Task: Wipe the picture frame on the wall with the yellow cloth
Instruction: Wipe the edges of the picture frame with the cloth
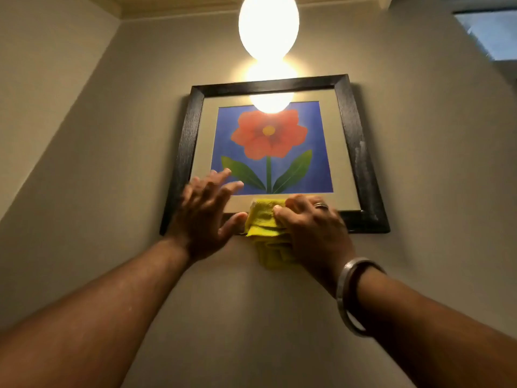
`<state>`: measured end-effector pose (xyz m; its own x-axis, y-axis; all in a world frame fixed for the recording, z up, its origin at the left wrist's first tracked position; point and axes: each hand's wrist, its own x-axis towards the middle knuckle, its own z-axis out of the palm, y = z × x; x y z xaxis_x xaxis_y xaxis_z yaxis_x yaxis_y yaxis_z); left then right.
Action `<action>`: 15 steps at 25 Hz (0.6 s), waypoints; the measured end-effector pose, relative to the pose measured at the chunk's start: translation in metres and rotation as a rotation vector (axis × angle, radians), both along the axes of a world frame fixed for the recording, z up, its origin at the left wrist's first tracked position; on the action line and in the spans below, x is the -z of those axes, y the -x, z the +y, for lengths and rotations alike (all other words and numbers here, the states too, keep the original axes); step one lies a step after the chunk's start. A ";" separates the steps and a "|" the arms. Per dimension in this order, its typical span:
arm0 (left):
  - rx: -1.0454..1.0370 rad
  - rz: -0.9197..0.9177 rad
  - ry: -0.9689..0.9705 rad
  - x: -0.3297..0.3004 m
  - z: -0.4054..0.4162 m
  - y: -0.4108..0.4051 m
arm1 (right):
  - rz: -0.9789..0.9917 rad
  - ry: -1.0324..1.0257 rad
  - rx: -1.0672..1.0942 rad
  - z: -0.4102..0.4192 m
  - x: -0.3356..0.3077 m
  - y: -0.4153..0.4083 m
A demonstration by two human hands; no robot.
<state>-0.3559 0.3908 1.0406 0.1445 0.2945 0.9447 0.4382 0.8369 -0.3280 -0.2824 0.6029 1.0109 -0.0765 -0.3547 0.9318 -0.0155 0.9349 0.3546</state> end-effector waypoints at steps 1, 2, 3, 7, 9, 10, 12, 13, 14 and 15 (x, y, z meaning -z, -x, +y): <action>-0.066 0.004 0.014 0.002 -0.015 0.008 | -0.004 0.026 -0.007 0.003 0.003 0.002; -0.129 -0.007 0.036 0.006 -0.028 0.018 | 0.000 0.058 -0.019 0.002 0.009 0.007; -0.174 -0.018 0.057 0.009 -0.038 0.026 | 0.009 0.093 -0.028 -0.002 0.015 0.012; -0.176 0.020 0.067 0.014 -0.043 0.043 | 0.064 0.236 0.009 -0.022 0.025 0.026; -0.159 0.047 0.070 0.012 -0.047 0.047 | 0.072 0.262 0.084 -0.040 0.011 0.033; -0.142 0.050 0.057 0.013 -0.049 0.050 | 0.063 0.240 0.099 -0.052 0.007 0.039; -0.099 0.044 0.016 0.015 -0.052 0.055 | 0.075 0.098 0.116 -0.068 0.009 0.055; -0.084 0.040 0.008 0.015 -0.052 0.056 | 0.072 0.007 0.125 -0.068 0.013 0.059; -0.072 0.033 0.007 0.014 -0.051 0.056 | 0.056 -0.075 0.133 -0.060 0.016 0.057; -0.063 0.027 0.006 0.013 -0.051 0.056 | 0.034 -0.119 0.144 -0.047 0.018 0.053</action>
